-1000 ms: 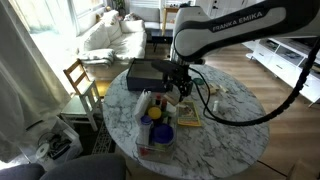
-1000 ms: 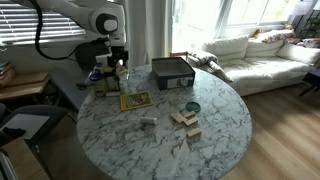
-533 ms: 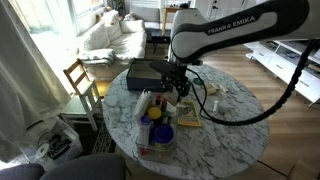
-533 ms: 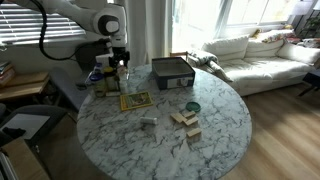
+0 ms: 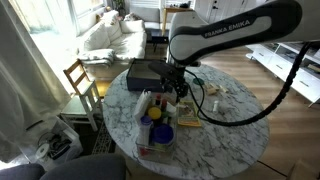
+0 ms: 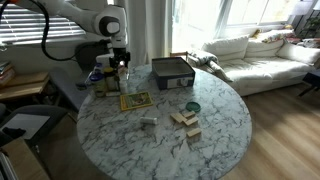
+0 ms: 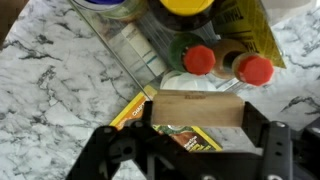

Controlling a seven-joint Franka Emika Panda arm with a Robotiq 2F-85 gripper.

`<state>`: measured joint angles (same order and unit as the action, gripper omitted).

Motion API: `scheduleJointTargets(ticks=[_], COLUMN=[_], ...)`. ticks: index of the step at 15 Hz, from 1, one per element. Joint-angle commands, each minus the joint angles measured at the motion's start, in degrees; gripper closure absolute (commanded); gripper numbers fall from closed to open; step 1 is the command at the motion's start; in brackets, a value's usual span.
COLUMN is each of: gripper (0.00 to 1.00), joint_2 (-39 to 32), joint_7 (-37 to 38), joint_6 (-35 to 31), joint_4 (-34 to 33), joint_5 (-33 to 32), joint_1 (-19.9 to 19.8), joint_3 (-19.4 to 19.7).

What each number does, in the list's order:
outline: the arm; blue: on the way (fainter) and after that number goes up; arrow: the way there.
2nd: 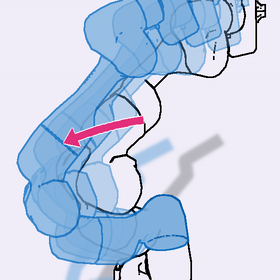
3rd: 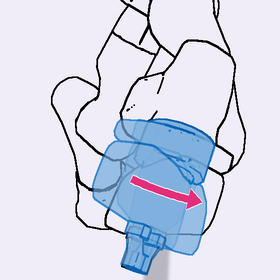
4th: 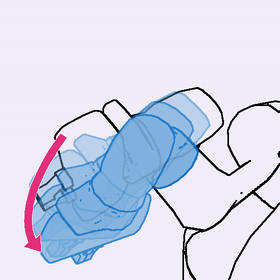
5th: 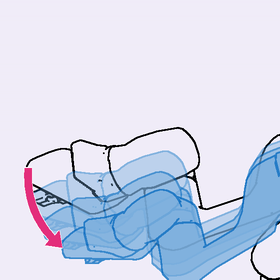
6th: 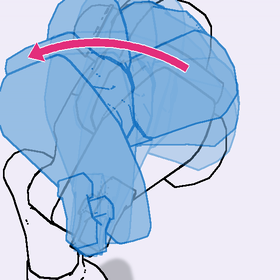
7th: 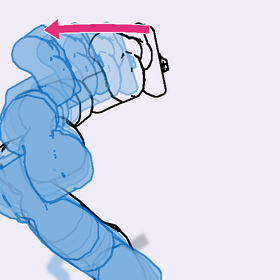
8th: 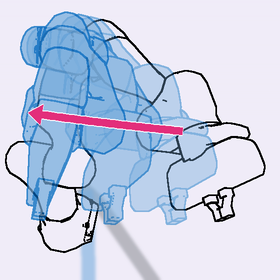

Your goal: Pick up the white container from the measuring spoon and put it on the table, pick up two wooden blocks from the table and place them horizontally on the measuring spoon on by one

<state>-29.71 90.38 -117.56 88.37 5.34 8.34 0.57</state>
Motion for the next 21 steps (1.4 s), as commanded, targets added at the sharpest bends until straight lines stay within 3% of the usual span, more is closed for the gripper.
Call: scheduleJointTargets(ticks=[1, 3, 4, 11, 21], gripper=[0.41, 0.41, 0.04, 0.0, 0.0], joint_2=[-1.0, -1.0, -1.0, 1.1, 10.4], joint_7=[1.9, 2.3, 2.4, -0.4, -35.7], joint_6=[-0.1, 0.1, 0.1, -0.3, -3.1], joint_4=[-1.1, -1.1, -1.2, -0.4, 6.7], joint_5=[-1.6, -1.9, -1.8, -1.4, 0.3], joint_1=[0.9, 1.0, 0.9, 0.2, -5.0], joint_3=[0.9, 0.9, 0.9, 0.3, -0.9])
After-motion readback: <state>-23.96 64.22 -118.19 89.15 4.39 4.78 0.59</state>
